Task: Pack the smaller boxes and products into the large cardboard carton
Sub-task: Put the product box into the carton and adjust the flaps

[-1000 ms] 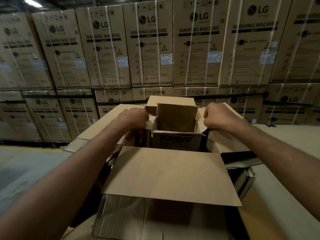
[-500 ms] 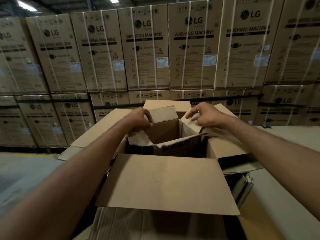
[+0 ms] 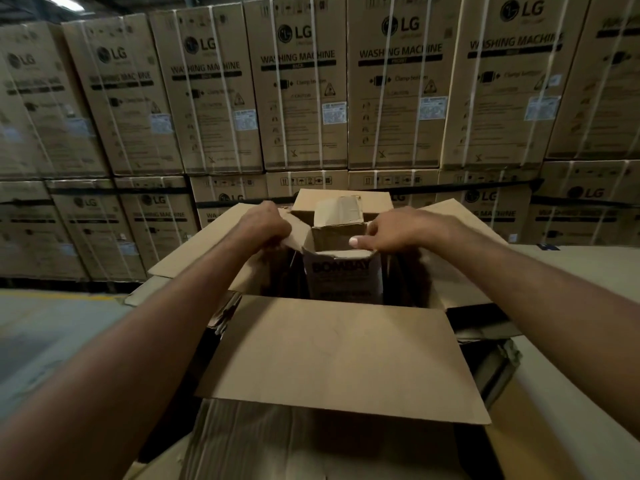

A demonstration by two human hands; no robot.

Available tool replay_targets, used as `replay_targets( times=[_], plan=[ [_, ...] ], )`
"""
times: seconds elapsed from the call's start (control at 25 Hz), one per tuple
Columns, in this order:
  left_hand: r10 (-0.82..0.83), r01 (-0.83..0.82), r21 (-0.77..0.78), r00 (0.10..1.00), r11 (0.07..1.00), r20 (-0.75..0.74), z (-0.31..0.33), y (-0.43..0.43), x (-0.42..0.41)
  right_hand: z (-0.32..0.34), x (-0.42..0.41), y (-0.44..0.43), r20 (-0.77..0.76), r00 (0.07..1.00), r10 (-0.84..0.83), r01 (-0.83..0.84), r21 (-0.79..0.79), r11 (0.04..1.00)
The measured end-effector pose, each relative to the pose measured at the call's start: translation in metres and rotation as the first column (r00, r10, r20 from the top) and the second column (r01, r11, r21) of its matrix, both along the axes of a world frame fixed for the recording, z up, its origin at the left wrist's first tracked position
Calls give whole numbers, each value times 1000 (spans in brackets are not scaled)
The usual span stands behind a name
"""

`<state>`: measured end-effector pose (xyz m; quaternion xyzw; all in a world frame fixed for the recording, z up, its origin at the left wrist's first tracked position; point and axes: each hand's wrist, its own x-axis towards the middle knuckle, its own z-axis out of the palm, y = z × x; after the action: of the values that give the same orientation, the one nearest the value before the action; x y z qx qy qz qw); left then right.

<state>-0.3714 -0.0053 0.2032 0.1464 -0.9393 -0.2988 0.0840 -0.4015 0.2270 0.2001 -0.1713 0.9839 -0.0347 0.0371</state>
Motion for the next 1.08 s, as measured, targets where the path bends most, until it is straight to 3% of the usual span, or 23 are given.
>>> replay_targets(
  times=[0.2,0.32,0.48,0.72,0.88,1.08],
  plan=[
    [-151,172,-165,980,971,129,1,11,5,-11,17,-11,-127,982,-140,135,-51,990],
    [-213,267,-223,947,937,239,-3,15,5,-16,23,-16,3,984,-179,178,-132,975],
    [-257,360,-213,882,908,394,-10,24,4,-31,22,-11,37,976,-212,216,-186,959],
    [-324,409,-268,894,872,309,-15,28,10,-30,37,-1,-100,976,-191,158,-269,950],
    [-367,439,-245,884,864,290,-13,29,17,-27,40,4,16,997,-75,76,-219,973],
    [-428,455,-248,890,855,154,-12,28,27,-26,54,3,-107,992,-71,37,-285,958]
  ],
)
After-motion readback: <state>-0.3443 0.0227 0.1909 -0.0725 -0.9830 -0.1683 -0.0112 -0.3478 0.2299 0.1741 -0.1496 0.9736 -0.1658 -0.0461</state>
